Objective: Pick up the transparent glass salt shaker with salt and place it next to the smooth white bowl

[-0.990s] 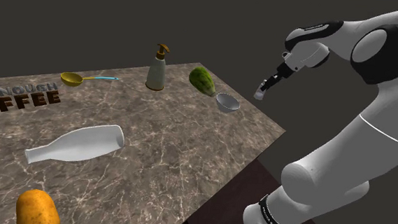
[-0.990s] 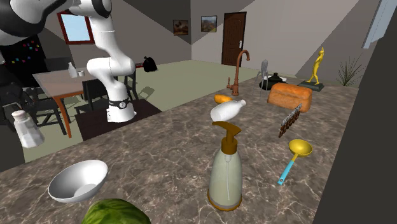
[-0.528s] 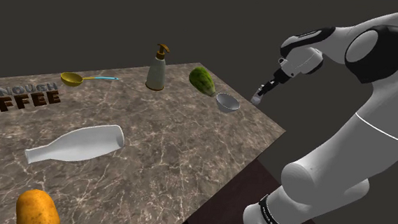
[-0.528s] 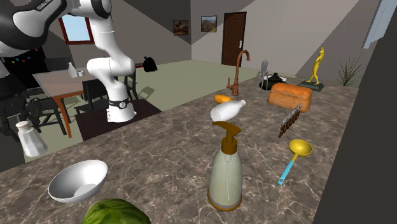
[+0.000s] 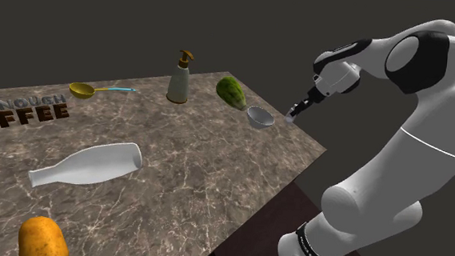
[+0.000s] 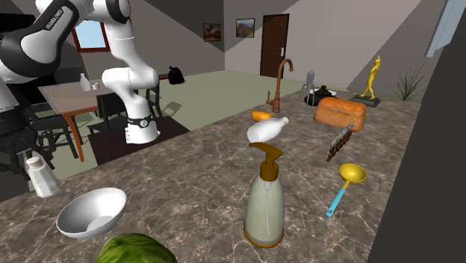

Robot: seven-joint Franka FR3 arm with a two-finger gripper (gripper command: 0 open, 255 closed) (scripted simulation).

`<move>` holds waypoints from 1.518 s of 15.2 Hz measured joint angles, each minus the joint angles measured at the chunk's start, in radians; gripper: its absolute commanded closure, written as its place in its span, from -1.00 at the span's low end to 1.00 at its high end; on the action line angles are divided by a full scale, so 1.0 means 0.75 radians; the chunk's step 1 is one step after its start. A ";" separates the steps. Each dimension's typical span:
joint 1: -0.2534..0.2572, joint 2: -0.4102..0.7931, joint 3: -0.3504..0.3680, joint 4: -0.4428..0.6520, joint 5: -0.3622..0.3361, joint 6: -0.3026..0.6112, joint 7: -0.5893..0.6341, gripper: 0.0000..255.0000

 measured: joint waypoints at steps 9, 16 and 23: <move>-0.012 0.099 0.024 -0.045 0.090 0.122 -0.086 1.00; -0.028 0.179 0.049 -0.061 0.162 0.201 -0.154 1.00; -0.031 0.189 0.052 -0.062 0.171 0.210 -0.162 -1.00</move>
